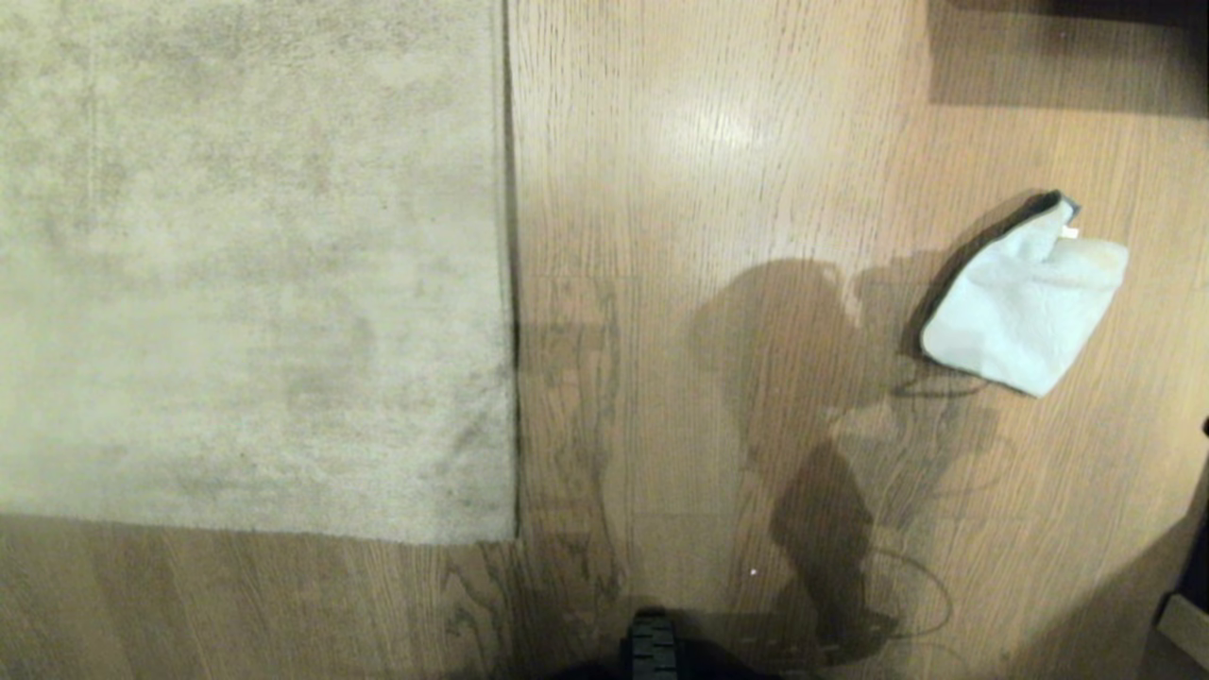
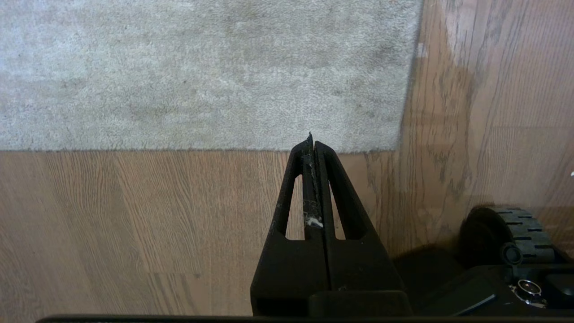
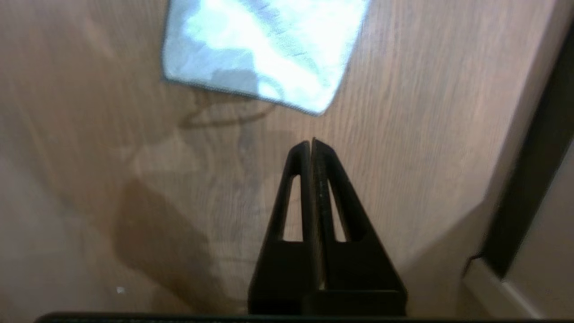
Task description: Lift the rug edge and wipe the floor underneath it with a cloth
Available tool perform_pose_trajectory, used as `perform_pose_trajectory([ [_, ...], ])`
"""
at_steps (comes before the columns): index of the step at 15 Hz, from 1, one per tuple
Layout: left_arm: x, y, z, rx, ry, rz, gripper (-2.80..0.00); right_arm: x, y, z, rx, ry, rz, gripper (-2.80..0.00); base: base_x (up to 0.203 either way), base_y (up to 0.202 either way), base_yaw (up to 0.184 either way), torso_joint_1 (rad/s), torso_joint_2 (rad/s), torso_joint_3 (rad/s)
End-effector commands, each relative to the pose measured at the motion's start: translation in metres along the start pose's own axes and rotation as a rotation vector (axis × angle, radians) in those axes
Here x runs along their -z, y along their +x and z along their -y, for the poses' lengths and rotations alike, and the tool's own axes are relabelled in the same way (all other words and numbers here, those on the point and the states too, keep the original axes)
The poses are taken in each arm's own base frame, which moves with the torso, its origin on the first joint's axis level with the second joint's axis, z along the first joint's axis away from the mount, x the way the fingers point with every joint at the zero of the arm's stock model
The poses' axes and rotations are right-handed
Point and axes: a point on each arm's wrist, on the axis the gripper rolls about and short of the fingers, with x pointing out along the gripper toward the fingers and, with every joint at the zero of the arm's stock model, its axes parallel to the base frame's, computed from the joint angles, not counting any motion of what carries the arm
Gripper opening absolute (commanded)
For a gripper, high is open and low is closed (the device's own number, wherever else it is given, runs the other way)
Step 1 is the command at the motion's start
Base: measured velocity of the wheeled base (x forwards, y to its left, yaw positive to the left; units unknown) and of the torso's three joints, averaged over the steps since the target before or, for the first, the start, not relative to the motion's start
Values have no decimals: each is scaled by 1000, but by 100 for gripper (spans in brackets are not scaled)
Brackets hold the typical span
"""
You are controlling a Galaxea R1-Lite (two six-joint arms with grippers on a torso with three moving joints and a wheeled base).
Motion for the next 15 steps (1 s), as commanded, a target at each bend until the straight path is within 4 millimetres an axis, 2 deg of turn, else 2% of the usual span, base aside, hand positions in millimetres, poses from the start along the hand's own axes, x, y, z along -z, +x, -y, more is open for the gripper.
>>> perform_pose_trajectory([
  [1, 0, 0, 0, 0, 0, 0, -280, 1, -24, -9, -62, -16, 72, -280, 0, 0, 0, 0, 0, 0],
  [5, 0, 0, 0, 0, 0, 0, -280, 23, -65, -17, -184, -83, 156, -280, 0, 0, 0, 0, 0, 0],
  [8, 0, 0, 0, 0, 0, 0, -280, 39, -94, -15, -185, -94, 182, -280, 0, 0, 0, 0, 0, 0],
  [13, 0, 0, 0, 0, 0, 0, -280, 84, -126, -8, -175, -129, 57, -280, 0, 0, 0, 0, 0, 0],
  [15, 0, 0, 0, 0, 0, 0, -280, 95, -136, -6, -177, -126, 85, -280, 0, 0, 0, 0, 0, 0],
])
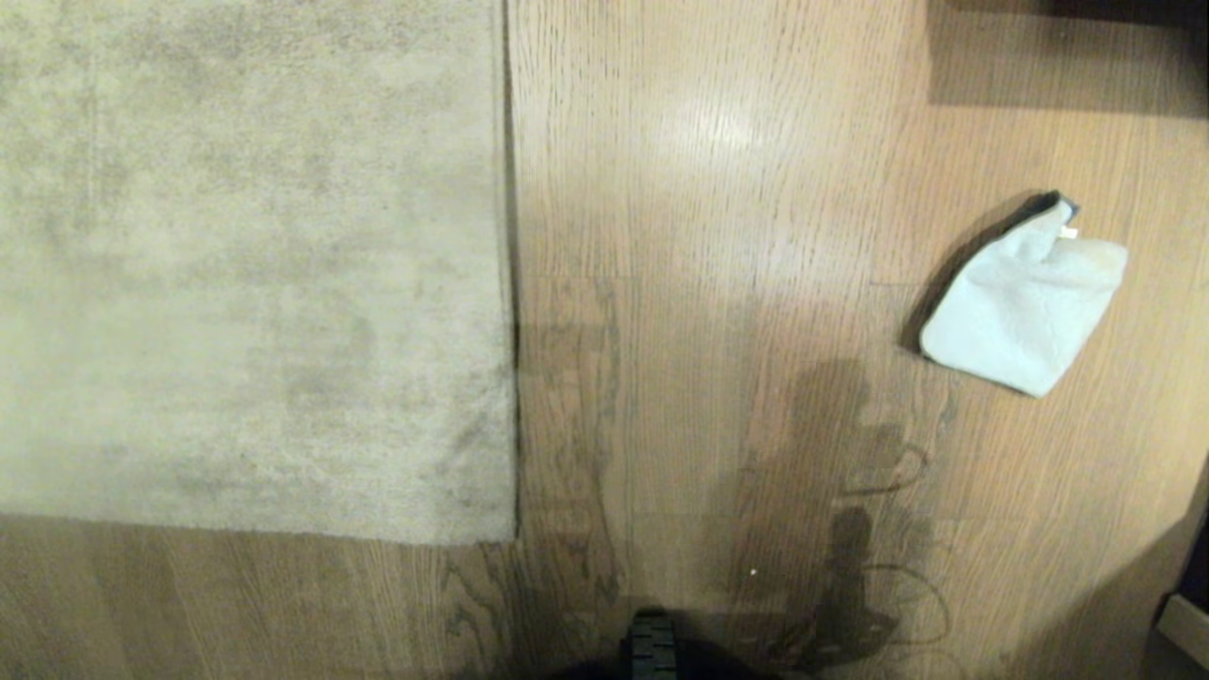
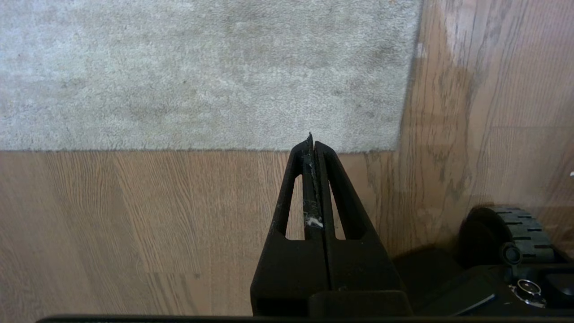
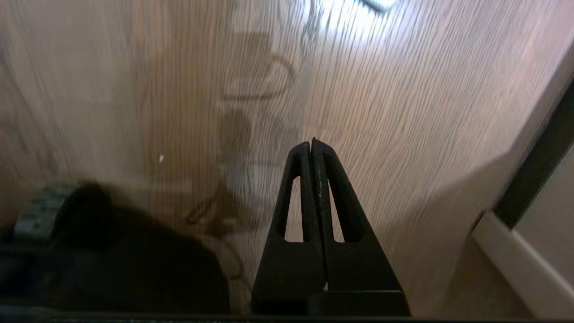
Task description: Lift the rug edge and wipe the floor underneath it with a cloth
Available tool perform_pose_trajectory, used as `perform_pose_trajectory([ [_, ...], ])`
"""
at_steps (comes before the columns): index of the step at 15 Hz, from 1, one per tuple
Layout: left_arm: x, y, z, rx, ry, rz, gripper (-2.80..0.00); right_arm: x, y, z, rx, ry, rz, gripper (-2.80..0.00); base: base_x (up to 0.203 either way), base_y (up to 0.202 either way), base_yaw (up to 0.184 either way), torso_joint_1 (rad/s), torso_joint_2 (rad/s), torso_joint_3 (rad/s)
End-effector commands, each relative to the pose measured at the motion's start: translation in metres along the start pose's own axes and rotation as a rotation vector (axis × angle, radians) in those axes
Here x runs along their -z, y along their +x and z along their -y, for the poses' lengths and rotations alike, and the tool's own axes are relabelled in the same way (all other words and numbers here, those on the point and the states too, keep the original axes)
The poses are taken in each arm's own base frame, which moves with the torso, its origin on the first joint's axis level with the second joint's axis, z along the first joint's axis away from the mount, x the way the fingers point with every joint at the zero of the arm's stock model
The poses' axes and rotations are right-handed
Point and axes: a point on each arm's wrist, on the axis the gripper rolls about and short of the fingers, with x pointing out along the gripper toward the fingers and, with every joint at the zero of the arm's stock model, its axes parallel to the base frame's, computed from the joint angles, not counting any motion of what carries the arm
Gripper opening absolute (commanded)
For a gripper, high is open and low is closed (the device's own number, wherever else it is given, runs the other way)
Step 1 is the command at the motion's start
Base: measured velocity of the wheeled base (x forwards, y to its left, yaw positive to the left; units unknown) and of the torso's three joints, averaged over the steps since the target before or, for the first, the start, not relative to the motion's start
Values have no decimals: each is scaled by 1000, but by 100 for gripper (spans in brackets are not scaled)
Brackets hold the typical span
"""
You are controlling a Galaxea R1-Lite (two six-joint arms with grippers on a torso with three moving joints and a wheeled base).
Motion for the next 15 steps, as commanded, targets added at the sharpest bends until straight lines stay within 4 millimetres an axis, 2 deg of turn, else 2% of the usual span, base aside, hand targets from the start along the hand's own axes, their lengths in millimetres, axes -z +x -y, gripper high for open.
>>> perform_pose_trajectory([
  [1, 0, 0, 0, -1, 0, 0, -280, 14, -16, -1, -2, 18, 96, -280, 0, 0, 0, 0, 0, 0],
  [6, 0, 0, 0, 0, 0, 0, -280, 17, -17, -1, -5, 119, 82, -280, 0, 0, 0, 0, 0, 0],
  [15, 0, 0, 0, 0, 0, 0, -280, 17, -17, -1, -6, 123, 81, -280, 0, 0, 0, 0, 0, 0],
])
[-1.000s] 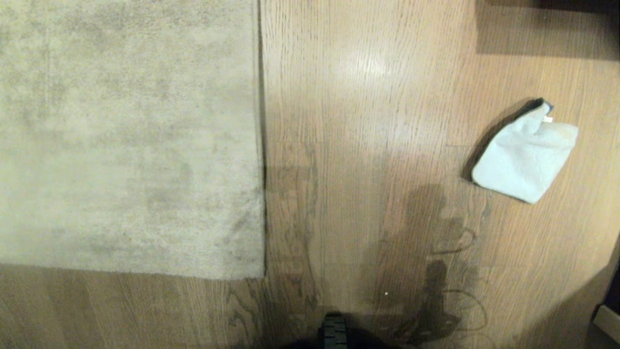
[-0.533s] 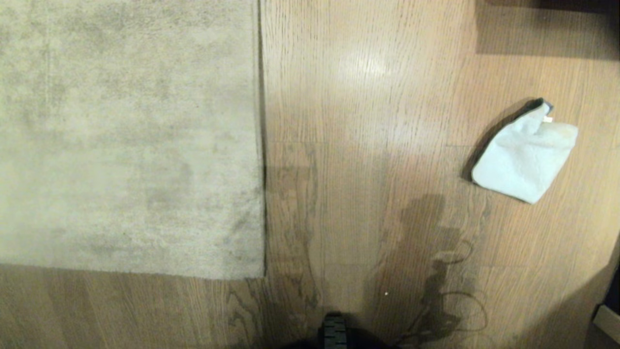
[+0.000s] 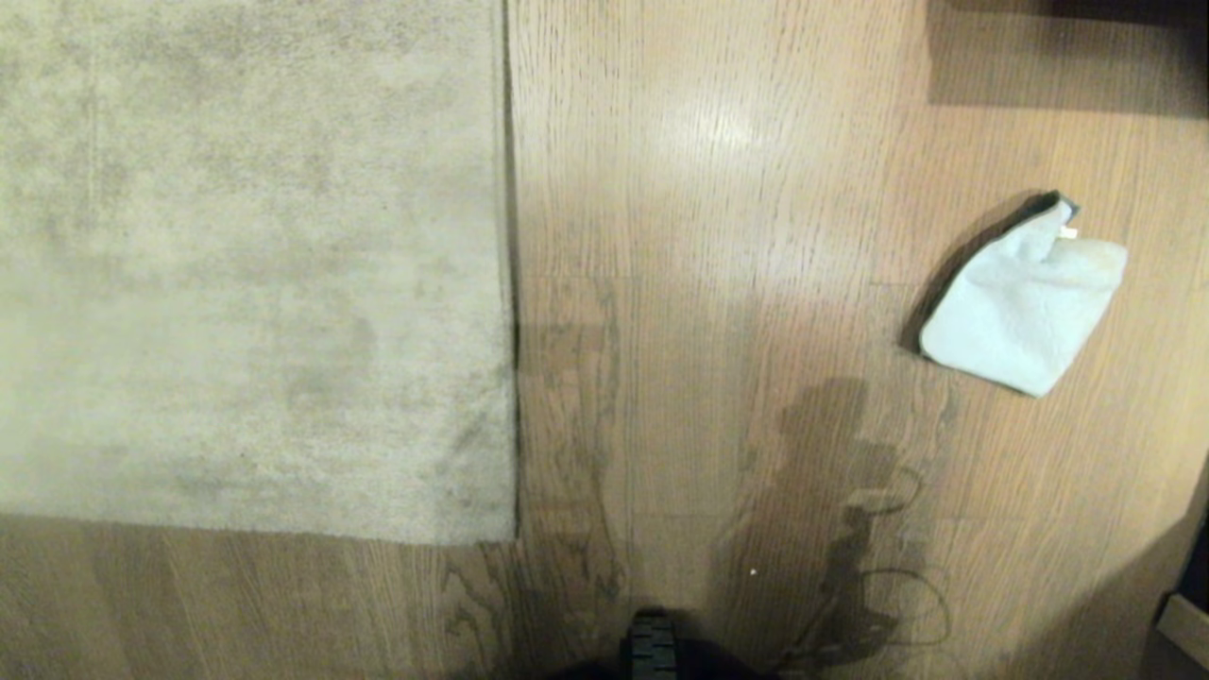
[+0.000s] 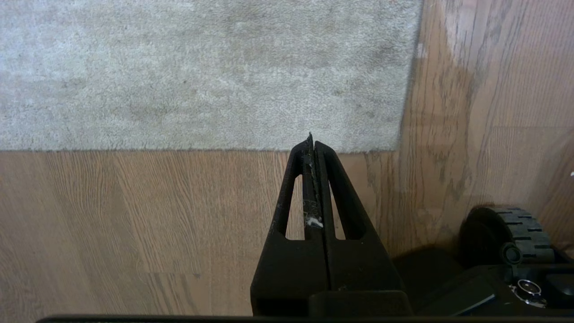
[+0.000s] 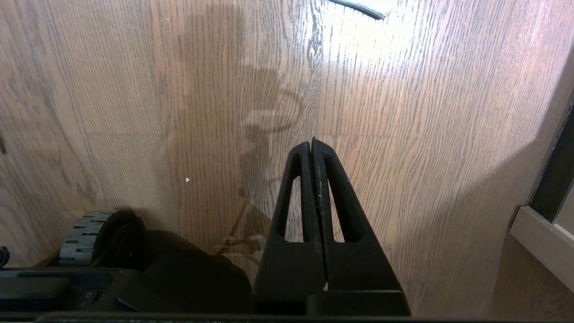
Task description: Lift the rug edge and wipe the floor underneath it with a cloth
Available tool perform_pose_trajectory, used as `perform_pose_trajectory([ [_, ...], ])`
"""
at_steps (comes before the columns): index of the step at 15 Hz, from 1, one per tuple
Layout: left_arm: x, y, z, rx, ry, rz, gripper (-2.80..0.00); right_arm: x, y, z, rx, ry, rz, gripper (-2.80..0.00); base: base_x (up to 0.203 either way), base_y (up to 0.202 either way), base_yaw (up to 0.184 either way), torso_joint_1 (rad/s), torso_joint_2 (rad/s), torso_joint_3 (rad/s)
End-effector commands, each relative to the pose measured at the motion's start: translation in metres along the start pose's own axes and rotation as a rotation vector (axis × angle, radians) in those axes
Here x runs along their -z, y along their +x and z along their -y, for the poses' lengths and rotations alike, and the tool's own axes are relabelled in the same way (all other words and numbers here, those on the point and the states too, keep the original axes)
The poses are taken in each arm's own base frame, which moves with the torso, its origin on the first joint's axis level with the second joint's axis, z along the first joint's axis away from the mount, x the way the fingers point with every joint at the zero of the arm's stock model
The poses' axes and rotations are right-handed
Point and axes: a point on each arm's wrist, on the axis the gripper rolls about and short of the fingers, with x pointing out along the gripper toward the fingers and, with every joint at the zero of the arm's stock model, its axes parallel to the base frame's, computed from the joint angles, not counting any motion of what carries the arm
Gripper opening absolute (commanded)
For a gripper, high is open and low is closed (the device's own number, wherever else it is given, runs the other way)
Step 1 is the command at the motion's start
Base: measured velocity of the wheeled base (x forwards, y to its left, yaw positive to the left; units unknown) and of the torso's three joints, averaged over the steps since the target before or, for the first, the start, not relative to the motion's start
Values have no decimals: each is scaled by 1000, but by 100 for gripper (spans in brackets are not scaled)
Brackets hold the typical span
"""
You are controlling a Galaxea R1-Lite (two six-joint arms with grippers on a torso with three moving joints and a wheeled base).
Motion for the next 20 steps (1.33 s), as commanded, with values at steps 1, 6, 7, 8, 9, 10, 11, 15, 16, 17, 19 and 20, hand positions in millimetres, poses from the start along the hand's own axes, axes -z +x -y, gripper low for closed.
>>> perform_pose_trajectory([
  [1, 0, 0, 0, 0, 0, 0, -280, 0, 0, 0, -1, 0, -3, -280, 0, 0, 0, 0, 0, 0],
  [6, 0, 0, 0, 0, 0, 0, -280, 0, 0, 0, 0, 0, -2, -280, 0, 0, 0, 0, 0, 0],
  [7, 0, 0, 0, 0, 0, 0, -280, 0, 0, 0, 0, 0, -3, -280, 0, 0, 0, 0, 0, 0],
  [8, 0, 0, 0, 0, 0, 0, -280, 0, 0, 0, 0, 0, -2, -280, 0, 0, 0, 0, 0, 0],
  [9, 0, 0, 0, 0, 0, 0, -280, 0, 0, 0, 0, 0, -2, -280, 0, 0, 0, 0, 0, 0],
  [10, 0, 0, 0, 0, 0, 0, -280, 0, 0, 0, 0, 0, -2, -280, 0, 0, 0, 0, 0, 0],
  [11, 0, 0, 0, 0, 0, 0, -280, 0, 0, 0, 0, 0, -2, -280, 0, 0, 0, 0, 0, 0],
  [15, 0, 0, 0, 0, 0, 0, -280, 0, 0, 0, 0, 0, -3, -280, 0, 0, 0, 0, 0, 0],
  [16, 0, 0, 0, 0, 0, 0, -280, 0, 0, 0, 0, 0, -2, -280, 0, 0, 0, 0, 0, 0],
  [17, 0, 0, 0, 0, 3, 0, -280, 0, 0, 0, 0, 0, -3, -280, 0, 0, 0, 0, 0, 0],
  [19, 0, 0, 0, 0, 2, 0, -280, 0, 0, 0, 0, 0, -2, -280, 0, 0, 0, 0, 0, 0],
  [20, 0, 0, 0, 1, 7, 0, -280, 0, 0, 0, 0, 0, -2, -280, 0, 0, 0, 0, 0, 0],
])
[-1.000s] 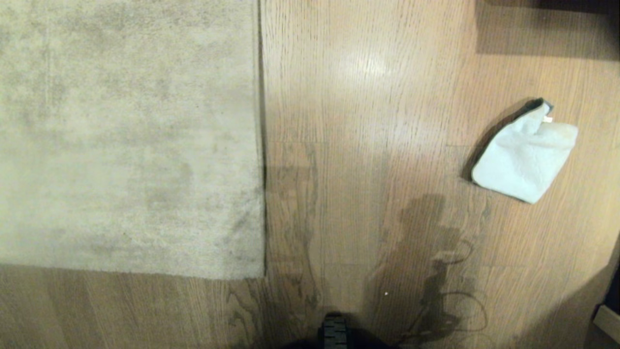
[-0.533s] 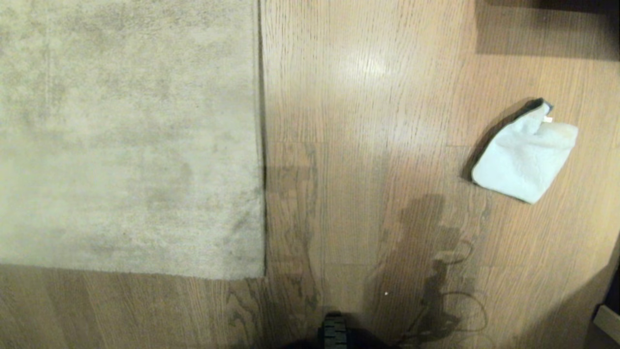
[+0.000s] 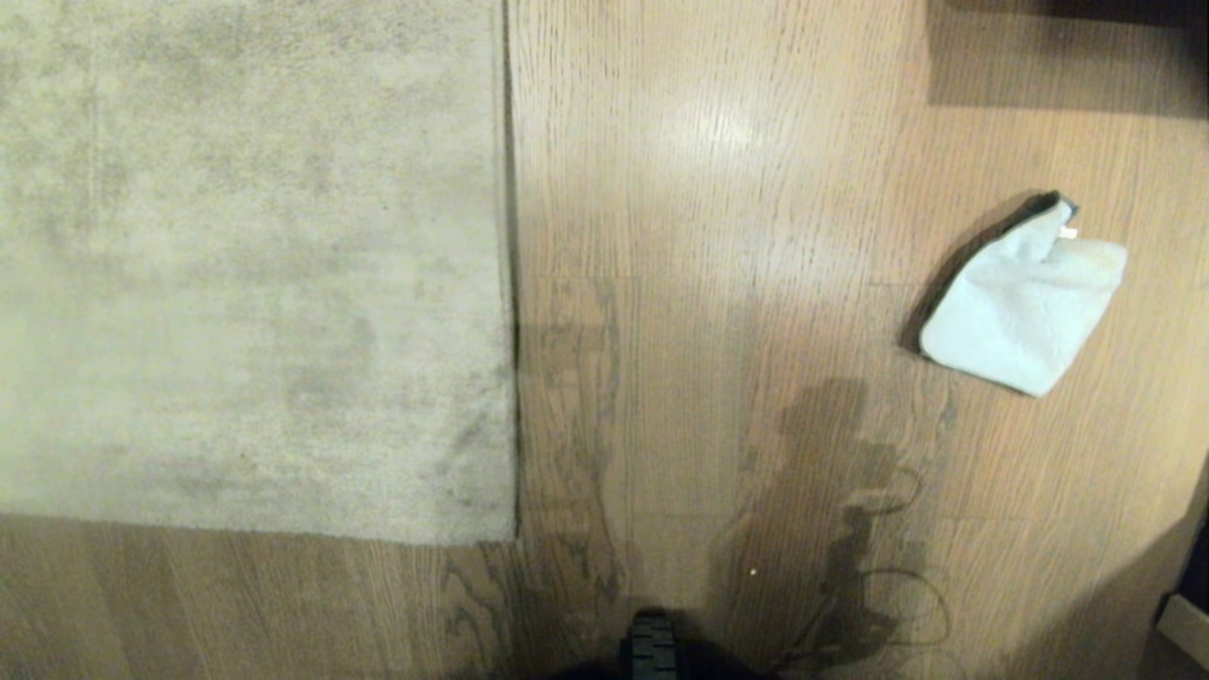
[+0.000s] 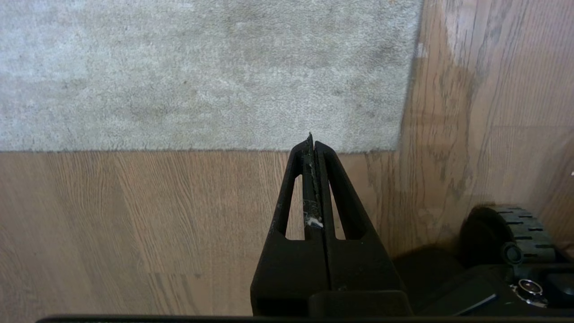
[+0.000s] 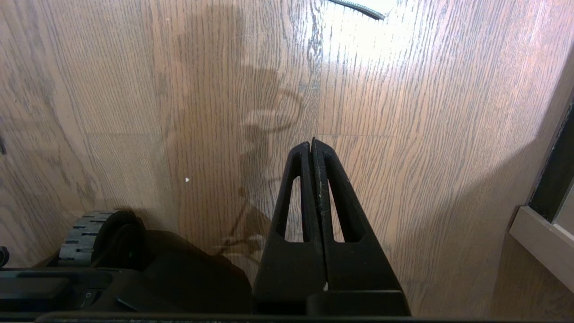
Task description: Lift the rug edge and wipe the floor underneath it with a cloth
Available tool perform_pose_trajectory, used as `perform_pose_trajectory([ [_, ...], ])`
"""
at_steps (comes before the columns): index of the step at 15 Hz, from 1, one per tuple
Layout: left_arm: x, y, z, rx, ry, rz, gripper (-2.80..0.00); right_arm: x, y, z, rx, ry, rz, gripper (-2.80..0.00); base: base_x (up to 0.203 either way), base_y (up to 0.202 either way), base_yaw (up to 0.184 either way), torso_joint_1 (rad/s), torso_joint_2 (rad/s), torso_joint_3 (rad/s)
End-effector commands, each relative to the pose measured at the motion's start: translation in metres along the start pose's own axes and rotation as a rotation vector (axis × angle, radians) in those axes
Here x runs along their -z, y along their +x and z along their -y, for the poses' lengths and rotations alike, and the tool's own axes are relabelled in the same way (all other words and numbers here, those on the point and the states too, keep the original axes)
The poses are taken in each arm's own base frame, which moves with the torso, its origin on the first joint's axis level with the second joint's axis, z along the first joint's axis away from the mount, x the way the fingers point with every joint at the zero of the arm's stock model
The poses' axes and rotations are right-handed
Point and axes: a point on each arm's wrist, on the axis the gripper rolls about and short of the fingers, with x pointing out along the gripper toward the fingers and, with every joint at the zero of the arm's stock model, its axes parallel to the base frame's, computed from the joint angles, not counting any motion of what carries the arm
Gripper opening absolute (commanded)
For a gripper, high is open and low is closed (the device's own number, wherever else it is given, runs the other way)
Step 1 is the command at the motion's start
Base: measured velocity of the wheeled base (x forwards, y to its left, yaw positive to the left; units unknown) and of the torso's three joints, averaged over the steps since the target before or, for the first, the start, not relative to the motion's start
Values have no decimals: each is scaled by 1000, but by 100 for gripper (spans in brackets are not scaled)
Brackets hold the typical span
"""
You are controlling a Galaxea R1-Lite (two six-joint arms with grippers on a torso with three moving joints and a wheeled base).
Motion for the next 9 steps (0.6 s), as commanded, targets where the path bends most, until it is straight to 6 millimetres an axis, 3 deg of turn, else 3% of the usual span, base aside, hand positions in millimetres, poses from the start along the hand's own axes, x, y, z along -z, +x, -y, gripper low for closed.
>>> perform_pose_trajectory([
  [1, 0, 0, 0, 0, 5, 0, -280, 0, 0, 0, 0, 0, -3, -280, 0, 0, 0, 0, 0, 0],
  [6, 0, 0, 0, -3, -2, 1, -280, 0, 0, 0, -1, 2, -2, -280, 0, 0, 0, 0, 0, 0],
  [9, 0, 0, 0, -8, -34, 1, -280, 0, 0, 0, -2, 2, -1, -280, 0, 0, 0, 3, 3, 122],
])
